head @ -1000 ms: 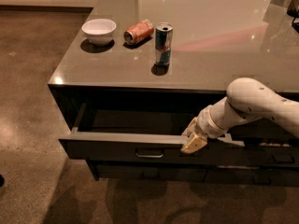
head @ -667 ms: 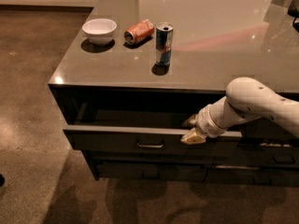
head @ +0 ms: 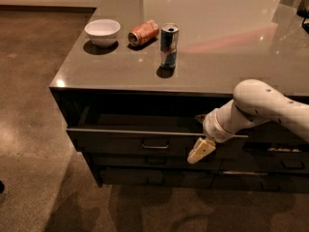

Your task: Open top drawer

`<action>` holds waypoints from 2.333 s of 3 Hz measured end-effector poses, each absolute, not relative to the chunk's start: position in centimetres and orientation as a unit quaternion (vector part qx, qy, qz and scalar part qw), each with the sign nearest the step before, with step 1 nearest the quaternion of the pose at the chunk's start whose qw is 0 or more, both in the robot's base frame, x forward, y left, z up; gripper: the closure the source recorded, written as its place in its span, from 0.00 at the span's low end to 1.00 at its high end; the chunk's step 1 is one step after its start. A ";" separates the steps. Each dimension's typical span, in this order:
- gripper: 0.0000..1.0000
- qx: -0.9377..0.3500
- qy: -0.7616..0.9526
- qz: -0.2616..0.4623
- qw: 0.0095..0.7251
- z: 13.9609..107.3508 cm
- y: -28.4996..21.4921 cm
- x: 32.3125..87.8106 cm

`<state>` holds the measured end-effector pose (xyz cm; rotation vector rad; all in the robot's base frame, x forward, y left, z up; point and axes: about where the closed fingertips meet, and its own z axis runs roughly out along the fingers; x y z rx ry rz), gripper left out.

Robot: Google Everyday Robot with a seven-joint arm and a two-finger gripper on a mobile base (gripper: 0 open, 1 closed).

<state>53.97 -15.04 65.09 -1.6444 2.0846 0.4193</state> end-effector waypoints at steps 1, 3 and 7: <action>0.49 -0.596 0.759 0.169 0.198 64.6 -15.3 53.6; 0.49 -0.609 0.737 0.220 0.191 67.0 -15.2 51.0; 0.00 -0.607 0.738 0.230 0.185 67.0 -15.2 50.8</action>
Offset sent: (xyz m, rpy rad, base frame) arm -0.0280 -0.0045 0.0129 0.0164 0.2053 0.1077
